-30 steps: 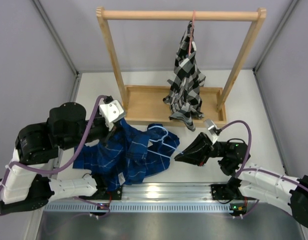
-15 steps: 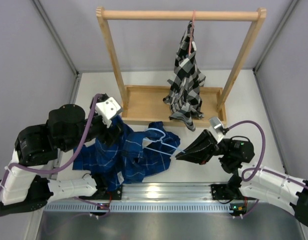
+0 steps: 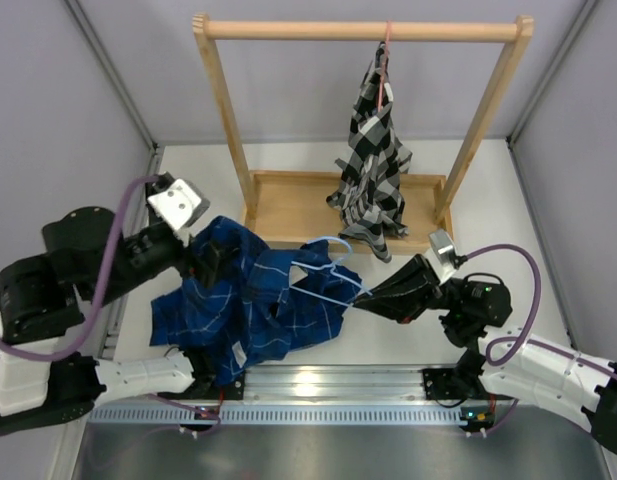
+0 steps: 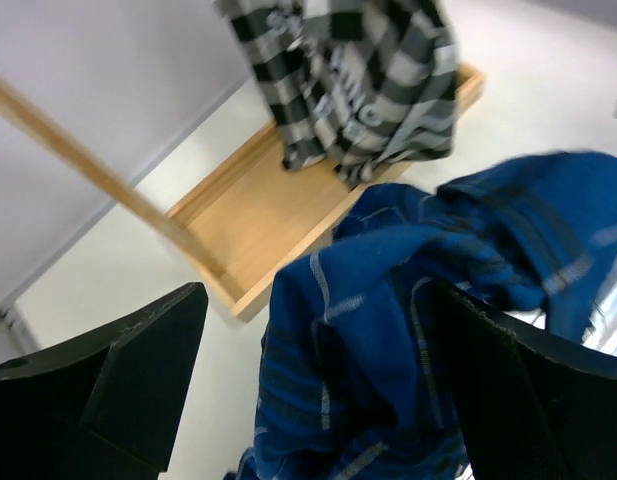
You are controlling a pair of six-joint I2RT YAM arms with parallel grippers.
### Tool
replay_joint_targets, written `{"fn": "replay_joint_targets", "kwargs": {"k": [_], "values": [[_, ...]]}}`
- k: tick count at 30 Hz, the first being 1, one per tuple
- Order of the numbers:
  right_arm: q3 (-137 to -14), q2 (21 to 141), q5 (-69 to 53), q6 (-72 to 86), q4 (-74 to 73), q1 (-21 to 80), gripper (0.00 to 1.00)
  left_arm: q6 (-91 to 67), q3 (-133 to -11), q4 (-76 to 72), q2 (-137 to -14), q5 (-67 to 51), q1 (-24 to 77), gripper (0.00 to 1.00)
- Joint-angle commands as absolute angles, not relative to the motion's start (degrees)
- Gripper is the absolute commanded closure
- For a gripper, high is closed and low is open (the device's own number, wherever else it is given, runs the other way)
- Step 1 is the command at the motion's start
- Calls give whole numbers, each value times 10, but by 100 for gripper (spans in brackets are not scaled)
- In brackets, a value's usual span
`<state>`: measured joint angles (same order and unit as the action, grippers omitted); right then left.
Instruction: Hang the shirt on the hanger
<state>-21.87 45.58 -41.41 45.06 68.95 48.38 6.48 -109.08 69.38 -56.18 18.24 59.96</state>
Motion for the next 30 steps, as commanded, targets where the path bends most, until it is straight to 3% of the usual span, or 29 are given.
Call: {"fn": "replay_joint_targets", "kwargs": {"k": [1,15,22,25,29,30], "values": [[-237,447,-370,422,847,496,100,101,-1099,641,-522,60,599,2],[-222,445,-352,427,845,496,100,198,-1085,597,-540,5,599,10],[-225,447,-365,447,862,495,100,217,-1078,618,-592,-72,599,28],[-226,439,-368,443,845,495,100,217,-1074,623,-595,-90,600,47],[-235,438,-390,446,831,495,100,219,-1070,623,-606,-94,599,52],[-235,439,-393,455,844,495,100,221,-1067,623,-611,-96,599,63]]}}
